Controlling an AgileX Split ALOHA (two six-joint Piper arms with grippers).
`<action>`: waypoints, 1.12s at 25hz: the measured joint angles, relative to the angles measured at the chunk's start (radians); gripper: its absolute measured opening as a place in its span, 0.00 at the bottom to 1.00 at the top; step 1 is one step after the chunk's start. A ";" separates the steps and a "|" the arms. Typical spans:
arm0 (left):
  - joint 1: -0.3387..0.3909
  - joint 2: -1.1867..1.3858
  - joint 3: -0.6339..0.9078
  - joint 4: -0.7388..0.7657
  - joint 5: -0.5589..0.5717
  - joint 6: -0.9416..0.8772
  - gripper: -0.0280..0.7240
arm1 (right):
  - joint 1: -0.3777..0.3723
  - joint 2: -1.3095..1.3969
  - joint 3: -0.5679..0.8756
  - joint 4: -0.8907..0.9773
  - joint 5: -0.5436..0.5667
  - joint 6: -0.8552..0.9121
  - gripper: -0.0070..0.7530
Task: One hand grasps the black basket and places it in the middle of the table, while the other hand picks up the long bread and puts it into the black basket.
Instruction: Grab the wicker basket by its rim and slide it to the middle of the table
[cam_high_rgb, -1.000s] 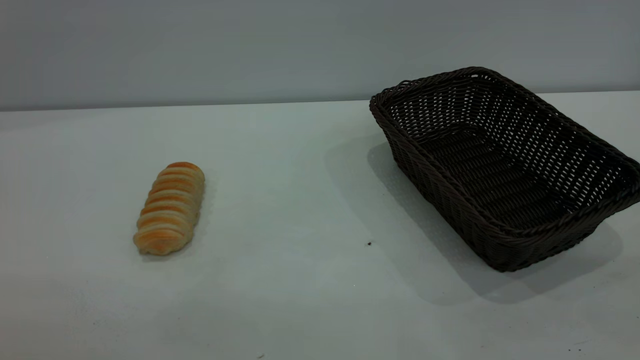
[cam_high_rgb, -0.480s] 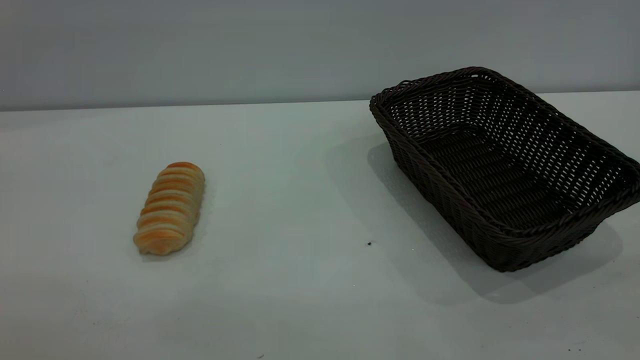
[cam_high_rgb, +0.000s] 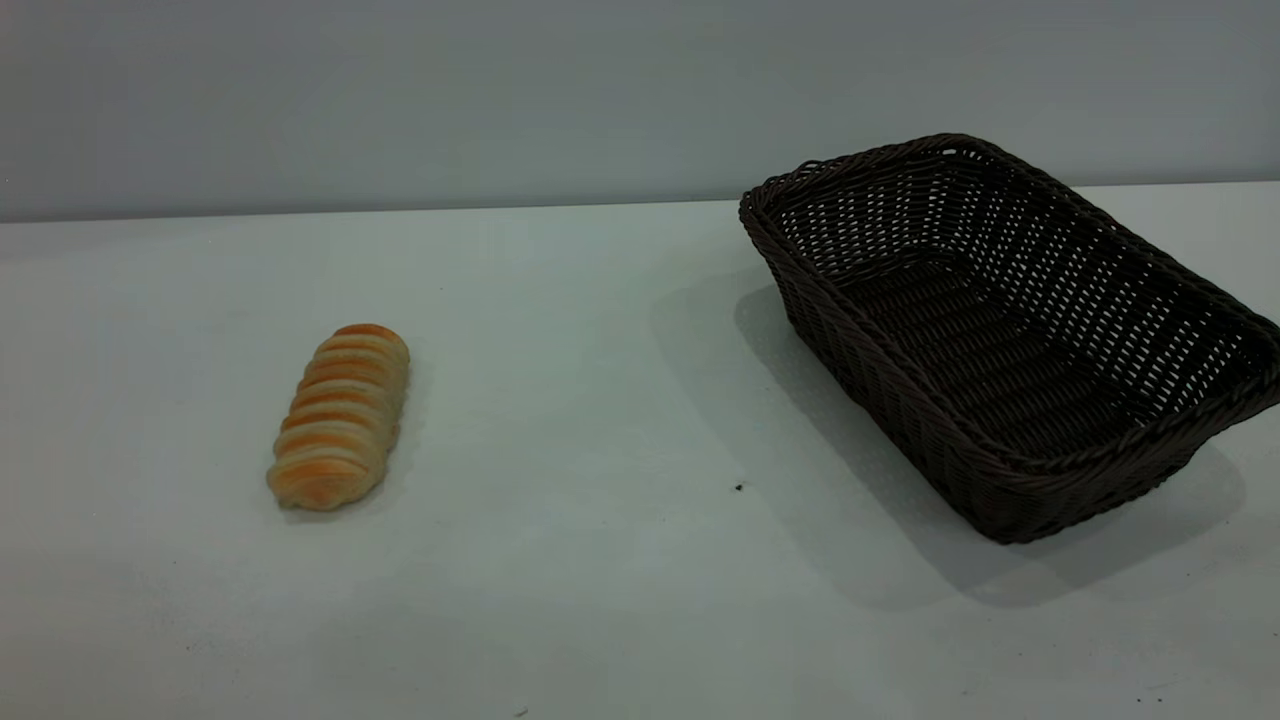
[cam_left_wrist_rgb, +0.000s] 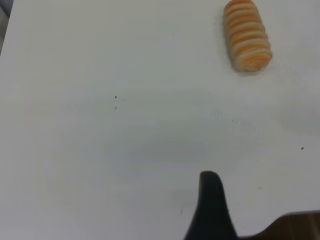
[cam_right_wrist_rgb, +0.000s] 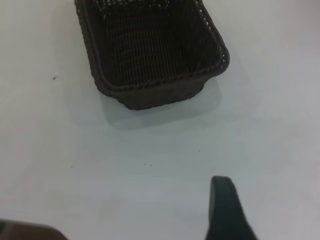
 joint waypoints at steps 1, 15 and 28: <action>0.000 0.000 0.000 0.000 0.000 0.000 0.82 | 0.000 0.000 0.000 0.000 0.000 0.000 0.61; 0.000 0.080 -0.046 0.037 -0.020 -0.079 0.82 | 0.000 0.081 -0.024 0.027 -0.055 0.001 0.67; 0.000 0.843 -0.339 0.007 -0.315 0.033 0.82 | 0.000 0.899 -0.143 0.196 -0.436 0.005 0.80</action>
